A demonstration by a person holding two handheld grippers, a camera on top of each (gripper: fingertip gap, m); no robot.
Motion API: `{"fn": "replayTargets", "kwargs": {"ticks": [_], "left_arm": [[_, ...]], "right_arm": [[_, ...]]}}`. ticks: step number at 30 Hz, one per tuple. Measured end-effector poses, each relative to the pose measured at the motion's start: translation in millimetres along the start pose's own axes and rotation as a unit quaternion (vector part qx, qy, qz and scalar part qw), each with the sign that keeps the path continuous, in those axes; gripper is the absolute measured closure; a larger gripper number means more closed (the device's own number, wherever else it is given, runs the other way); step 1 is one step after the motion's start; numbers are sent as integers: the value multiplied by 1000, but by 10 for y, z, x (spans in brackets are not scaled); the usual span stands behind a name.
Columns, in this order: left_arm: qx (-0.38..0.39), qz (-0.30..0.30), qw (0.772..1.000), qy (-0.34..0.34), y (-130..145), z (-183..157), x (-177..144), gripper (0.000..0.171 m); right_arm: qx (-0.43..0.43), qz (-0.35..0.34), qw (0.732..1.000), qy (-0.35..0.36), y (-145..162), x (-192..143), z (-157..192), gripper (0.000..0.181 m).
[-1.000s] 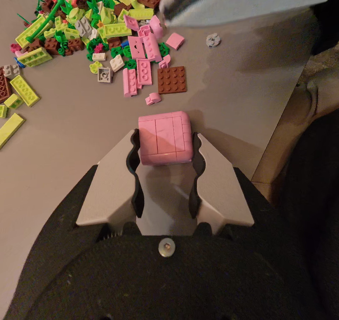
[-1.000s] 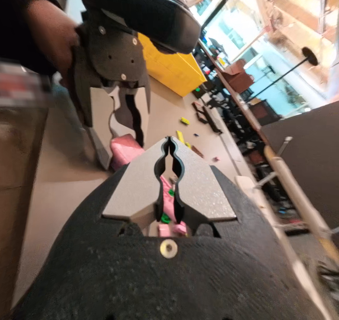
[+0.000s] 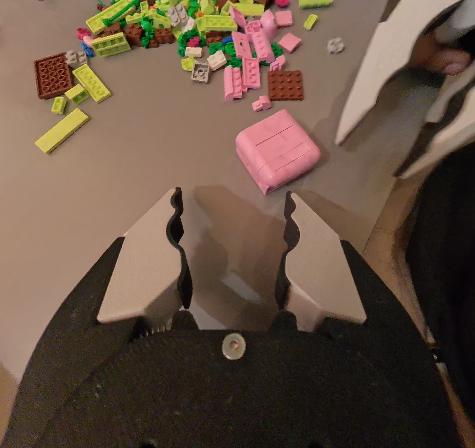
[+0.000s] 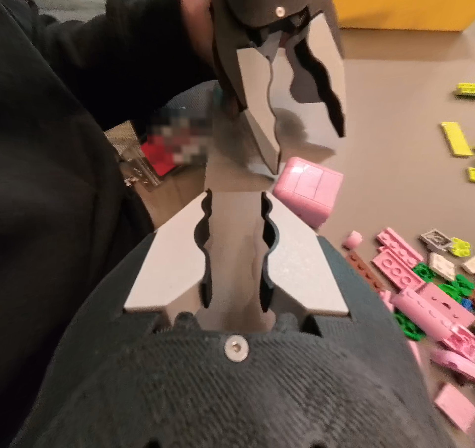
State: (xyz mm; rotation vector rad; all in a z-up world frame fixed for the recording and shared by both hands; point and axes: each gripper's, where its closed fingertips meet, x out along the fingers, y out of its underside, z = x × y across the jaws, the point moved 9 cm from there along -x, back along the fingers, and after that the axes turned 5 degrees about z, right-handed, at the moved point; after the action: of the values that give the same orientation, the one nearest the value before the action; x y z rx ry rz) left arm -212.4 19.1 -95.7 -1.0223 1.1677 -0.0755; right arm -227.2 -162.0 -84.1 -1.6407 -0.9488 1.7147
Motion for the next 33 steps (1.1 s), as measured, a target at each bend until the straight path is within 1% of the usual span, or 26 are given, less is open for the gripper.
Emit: {"fn": "replayTargets", "kwargs": {"ticks": [2, 3, 4, 5, 7, 9, 10, 12, 13, 14, 15, 16, 17, 19, 20, 21, 22, 24, 26, 29, 32, 33], "left_arm": [[-16, -42, 998, 42, -34, -37, -64, 89], [-23, -69, 995, 66, -83, -80, -75, 83], [-33, -83, 993, 75, -134, -119, -58, 80], [-41, -80, 994, 69, -175, -147, -16, 78], [-62, -50, 996, 36, -229, -186, 103, 79], [-99, -39, 994, 24, -288, -235, 202, 86], [-103, -31, 994, 16, -303, -263, 238, 86], [-89, -3, 995, -41, -303, -293, 286, 94], [-74, 9, 995, -61, -302, -319, 305, 95], [-65, 16, 995, -72, -306, -345, 321, 102], [-54, 27, 995, -80, -299, -366, 341, 114], [-43, 32, 994, -90, -296, -373, 350, 114], [-37, 32, 995, -86, -296, -375, 350, 114], [-28, 30, 998, -48, -276, -354, 332, 114], [-8, 27, 999, -16, -266, -358, 316, 115], [30, 28, 999, 25, -236, -389, 293, 115], [60, 26, 997, 41, -209, -403, 264, 115], [108, 14, 993, 38, -169, -417, 211, 115], [107, 4, 994, 30, -168, -408, 188, 116], [88, 5, 996, 29, -171, -374, 184, 113], [68, 16, 997, 39, -171, -367, 204, 106], [61, 25, 997, 36, -168, -360, 219, 107]], "right_arm": [[3, -14, 999, 36, -3, -44, -76, 145], [13, -19, 998, 57, 1, -67, -131, 145], [28, -23, 996, 76, 10, -87, -192, 145], [47, -24, 994, 91, 20, -103, -251, 142], [93, -35, 989, 106, 40, -136, -358, 138], [137, -51, 983, 115, 56, -180, -451, 133], [151, -63, 979, 121, 60, -209, -485, 132], [165, -90, 974, 127, 54, -263, -517, 132], [167, -101, 973, 126, 49, -281, -518, 133], [170, -109, 972, 124, 46, -291, -516, 134], [171, -112, 971, 125, 45, -297, -514, 134], [171, -114, 970, 129, 46, -300, -512, 135], [168, -112, 971, 130, 44, -299, -504, 135], [161, -99, 973, 134, 47, -278, -482, 136], [157, -89, 974, 135, 52, -262, -468, 137], [154, -77, 976, 134, 58, -246, -450, 137], [154, -65, 977, 131, 67, -233, -432, 138], [170, -46, 978, 113, 92, -212, -395, 139], [190, -32, 977, 93, 127, -191, -351, 137], [195, -21, 977, 83, 137, -167, -263, 135], [201, -22, 976, 84, 126, -149, -212, 134], [212, -24, 974, 80, 122, -139, -210, 133]]}}
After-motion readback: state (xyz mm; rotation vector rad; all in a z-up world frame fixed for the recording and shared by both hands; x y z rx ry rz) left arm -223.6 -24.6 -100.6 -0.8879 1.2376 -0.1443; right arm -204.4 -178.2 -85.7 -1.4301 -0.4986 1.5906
